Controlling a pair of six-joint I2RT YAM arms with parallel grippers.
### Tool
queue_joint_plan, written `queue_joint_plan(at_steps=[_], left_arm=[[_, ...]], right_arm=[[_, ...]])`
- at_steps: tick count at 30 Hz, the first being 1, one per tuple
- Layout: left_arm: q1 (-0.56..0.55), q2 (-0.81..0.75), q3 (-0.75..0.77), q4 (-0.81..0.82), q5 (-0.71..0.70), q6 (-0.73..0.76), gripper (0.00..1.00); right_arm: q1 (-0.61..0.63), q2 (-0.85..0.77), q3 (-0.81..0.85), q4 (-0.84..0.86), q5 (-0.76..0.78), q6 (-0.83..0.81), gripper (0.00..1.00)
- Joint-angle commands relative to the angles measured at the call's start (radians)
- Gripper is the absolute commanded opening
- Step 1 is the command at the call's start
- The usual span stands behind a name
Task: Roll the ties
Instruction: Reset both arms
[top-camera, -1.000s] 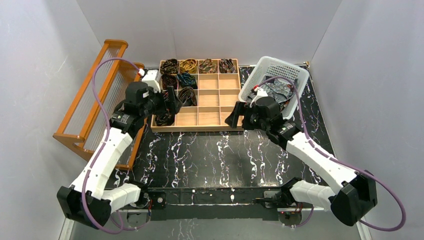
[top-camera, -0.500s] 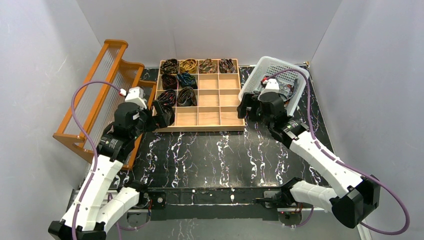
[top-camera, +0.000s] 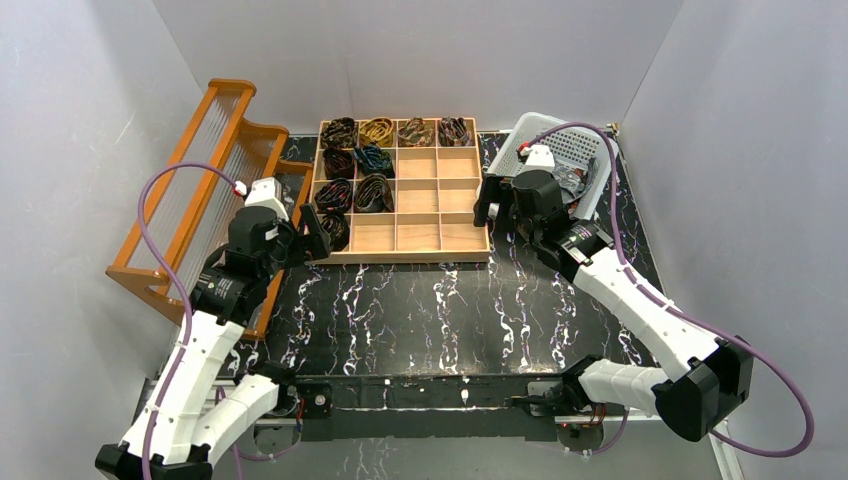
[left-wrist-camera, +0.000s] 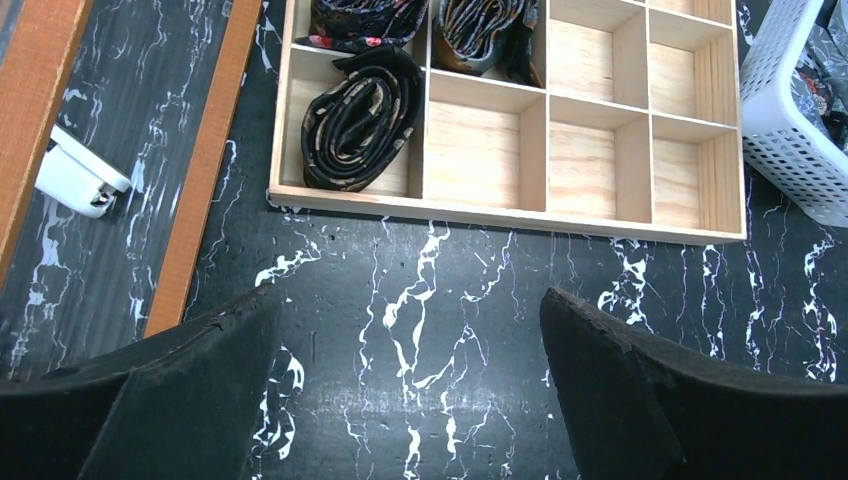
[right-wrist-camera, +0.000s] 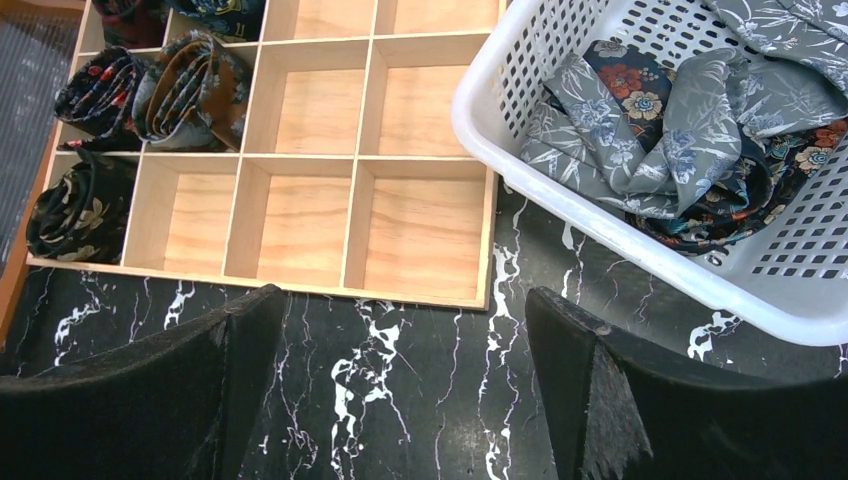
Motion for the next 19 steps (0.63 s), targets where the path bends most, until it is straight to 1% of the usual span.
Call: queue_joint_plan(at_steps=[1, 19], left_arm=[[0.002, -0.01, 0.042, -0.024, -0.025, 0.009, 0.98], [0.002, 0.028, 0.069, -0.034, -0.004, 0.013, 0.98]], right_arm=[[-0.006, -0.003, 0.029, 0.0, 0.0, 0.007, 0.99], [-0.005, -0.025, 0.004, -0.003, -0.017, 0.02, 0.99]])
